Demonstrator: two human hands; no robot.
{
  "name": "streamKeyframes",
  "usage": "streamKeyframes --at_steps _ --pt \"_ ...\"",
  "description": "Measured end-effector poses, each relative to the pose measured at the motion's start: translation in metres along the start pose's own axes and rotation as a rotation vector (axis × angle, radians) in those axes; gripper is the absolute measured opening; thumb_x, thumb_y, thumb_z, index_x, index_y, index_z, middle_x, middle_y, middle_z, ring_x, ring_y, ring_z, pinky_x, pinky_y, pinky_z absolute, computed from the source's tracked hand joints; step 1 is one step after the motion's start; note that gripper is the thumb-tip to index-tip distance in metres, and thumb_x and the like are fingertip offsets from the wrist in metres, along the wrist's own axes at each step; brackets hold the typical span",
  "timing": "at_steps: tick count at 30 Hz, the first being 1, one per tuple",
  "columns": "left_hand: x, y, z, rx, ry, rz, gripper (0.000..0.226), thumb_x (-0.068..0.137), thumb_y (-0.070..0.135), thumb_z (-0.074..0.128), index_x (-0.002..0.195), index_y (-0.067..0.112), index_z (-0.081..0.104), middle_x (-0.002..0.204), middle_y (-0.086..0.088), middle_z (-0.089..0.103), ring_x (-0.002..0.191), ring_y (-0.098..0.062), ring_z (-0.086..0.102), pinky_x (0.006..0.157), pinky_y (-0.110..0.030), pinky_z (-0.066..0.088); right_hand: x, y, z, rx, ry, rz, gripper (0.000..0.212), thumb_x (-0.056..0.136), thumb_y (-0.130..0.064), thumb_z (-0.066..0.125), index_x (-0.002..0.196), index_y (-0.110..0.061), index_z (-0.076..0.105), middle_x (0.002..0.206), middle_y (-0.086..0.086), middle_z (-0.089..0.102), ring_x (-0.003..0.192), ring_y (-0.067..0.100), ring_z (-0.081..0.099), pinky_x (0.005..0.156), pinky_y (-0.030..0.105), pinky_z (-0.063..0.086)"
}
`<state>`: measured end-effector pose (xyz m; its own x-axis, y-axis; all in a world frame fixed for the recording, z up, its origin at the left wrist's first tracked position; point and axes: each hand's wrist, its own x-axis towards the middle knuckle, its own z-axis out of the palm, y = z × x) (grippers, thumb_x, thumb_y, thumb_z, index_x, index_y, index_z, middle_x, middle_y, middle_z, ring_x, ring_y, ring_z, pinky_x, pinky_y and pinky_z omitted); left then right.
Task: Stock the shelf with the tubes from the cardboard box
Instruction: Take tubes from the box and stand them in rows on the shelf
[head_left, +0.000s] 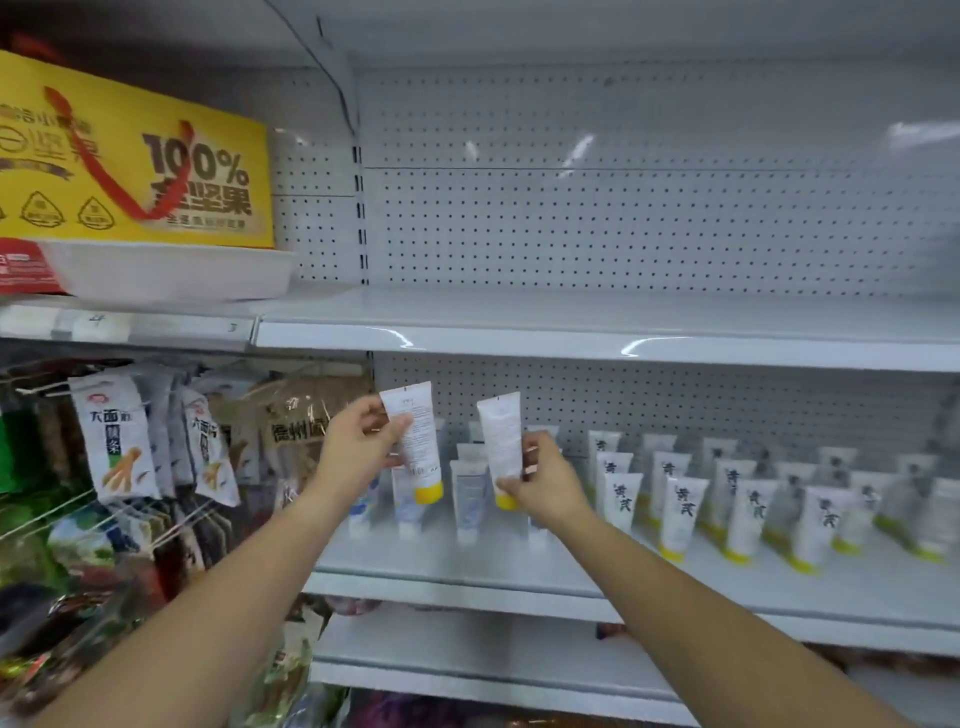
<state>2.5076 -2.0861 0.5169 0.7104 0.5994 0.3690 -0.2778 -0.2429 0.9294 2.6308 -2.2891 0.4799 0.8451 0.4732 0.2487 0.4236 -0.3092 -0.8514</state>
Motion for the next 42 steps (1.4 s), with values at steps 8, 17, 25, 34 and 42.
streamKeyframes --at_steps 8,17,25,34,42 --pt "-0.027 0.015 0.135 -0.047 -0.138 -0.009 0.018 0.092 0.006 0.067 0.109 0.01 0.061 0.096 -0.007 0.073 0.085 -0.024 0.071 0.058 -0.028 0.059 -0.042 0.058 -0.131 -0.048 0.158 0.06 0.042 0.082 -0.014 0.076 0.11 -0.018 0.046 0.1 -0.004 0.061 0.092 0.017 0.062 0.07 0.026 0.049" --pt "-0.05 0.022 0.271 -0.063 -0.319 -0.023 0.017 0.093 0.007 0.066 0.109 0.012 0.061 0.096 -0.008 0.073 0.088 -0.022 0.072 0.065 -0.035 0.062 -0.088 0.121 -0.255 -0.071 0.328 0.172 0.043 0.083 -0.013 0.075 0.114 -0.019 0.046 0.098 -0.008 0.06 0.086 0.01 0.062 0.07 0.025 0.052" --pt "-0.05 0.02 0.377 -0.125 -0.475 -0.037 0.021 0.093 0.01 0.066 0.113 0.009 0.061 0.101 -0.012 0.073 0.091 -0.027 0.072 0.068 -0.042 0.062 -0.107 0.169 -0.328 -0.115 0.474 0.269 0.043 0.08 -0.011 0.076 0.112 -0.02 0.048 0.103 -0.004 0.063 0.093 0.014 0.063 0.071 0.023 0.05" --pt "-0.023 0.013 0.462 -0.124 -0.565 0.014 0.016 0.089 0.015 0.071 0.103 0.014 0.063 0.1 -0.011 0.071 0.091 -0.028 0.071 0.071 -0.053 0.061 -0.085 0.209 -0.373 -0.197 0.558 0.349 0.04 0.082 -0.01 0.075 0.11 -0.017 0.048 0.098 -0.006 0.06 0.087 0.013 0.063 0.06 0.014 0.045" --pt "-0.008 0.016 0.504 -0.04 -0.55 0.077 0.017 0.091 0.016 0.069 0.105 0.01 0.061 0.092 0.003 0.066 0.078 -0.005 0.063 0.051 -0.009 0.05 -0.063 0.245 -0.391 -0.191 0.58 0.374 0.038 0.082 -0.005 0.075 0.106 -0.015 0.047 0.091 -0.01 0.059 0.084 0.013 0.062 0.056 0.009 0.042"
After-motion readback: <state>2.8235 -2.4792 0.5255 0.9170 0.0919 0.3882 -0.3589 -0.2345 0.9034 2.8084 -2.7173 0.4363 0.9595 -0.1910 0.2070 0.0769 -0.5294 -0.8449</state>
